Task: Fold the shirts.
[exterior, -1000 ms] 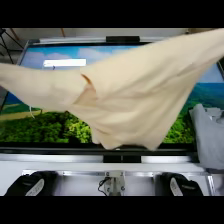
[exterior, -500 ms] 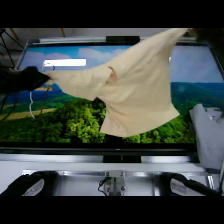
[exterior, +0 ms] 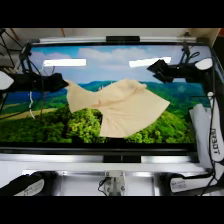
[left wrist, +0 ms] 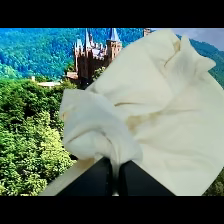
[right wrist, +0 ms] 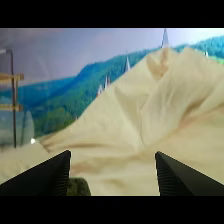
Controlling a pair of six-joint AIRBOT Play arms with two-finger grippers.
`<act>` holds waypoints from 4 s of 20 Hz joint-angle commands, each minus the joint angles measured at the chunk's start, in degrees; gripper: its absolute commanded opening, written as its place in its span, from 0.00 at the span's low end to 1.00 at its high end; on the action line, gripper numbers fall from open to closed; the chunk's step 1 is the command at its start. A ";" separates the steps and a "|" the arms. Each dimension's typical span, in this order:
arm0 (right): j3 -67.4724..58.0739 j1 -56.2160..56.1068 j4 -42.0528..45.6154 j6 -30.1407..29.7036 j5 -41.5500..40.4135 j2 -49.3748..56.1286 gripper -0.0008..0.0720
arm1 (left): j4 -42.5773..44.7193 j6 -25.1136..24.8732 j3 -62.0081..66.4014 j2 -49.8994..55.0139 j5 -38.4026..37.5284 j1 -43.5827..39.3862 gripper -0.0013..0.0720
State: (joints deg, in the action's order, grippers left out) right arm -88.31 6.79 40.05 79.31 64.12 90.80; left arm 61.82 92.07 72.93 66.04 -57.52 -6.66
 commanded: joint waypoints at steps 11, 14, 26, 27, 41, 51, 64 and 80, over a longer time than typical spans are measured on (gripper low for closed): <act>50.47 -23.26 7.34 22.23 -7.10 -22.03 0.94 | -0.37 -9.20 1.75 0.50 -4.70 4.24 0.07; 51.30 -26.75 7.02 27.39 -14.84 -21.24 0.93 | -0.35 -10.67 1.75 0.50 -4.68 4.24 0.07; 51.23 -34.27 -1.07 26.80 -32.74 -13.84 0.35 | -0.35 -10.67 1.75 0.50 -4.61 4.26 0.07; 51.10 -33.90 -1.46 26.95 -32.61 -13.86 0.10 | -0.33 -11.23 1.75 0.50 -4.50 4.26 0.07; 2.58 -12.85 49.05 18.32 -12.83 -59.60 0.10 | -0.39 -6.97 31.23 -23.21 7.65 11.37 0.07; 6.32 -12.74 57.02 21.59 10.12 -46.66 0.10 | 6.71 -6.71 11.28 -29.20 -8.20 11.37 0.07; 14.10 -12.74 20.02 25.22 -7.50 0.61 0.10 | -18.64 -6.84 -16.72 4.87 16.41 8.07 0.07; 25.27 11.74 32.22 6.93 22.75 -14.71 0.77 | -13.53 -14.56 -42.75 -3.02 -12.39 18.12 0.76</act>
State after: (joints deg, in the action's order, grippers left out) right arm -70.00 15.38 77.80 88.07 86.24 77.95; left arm 56.47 81.47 42.57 65.93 -74.94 13.63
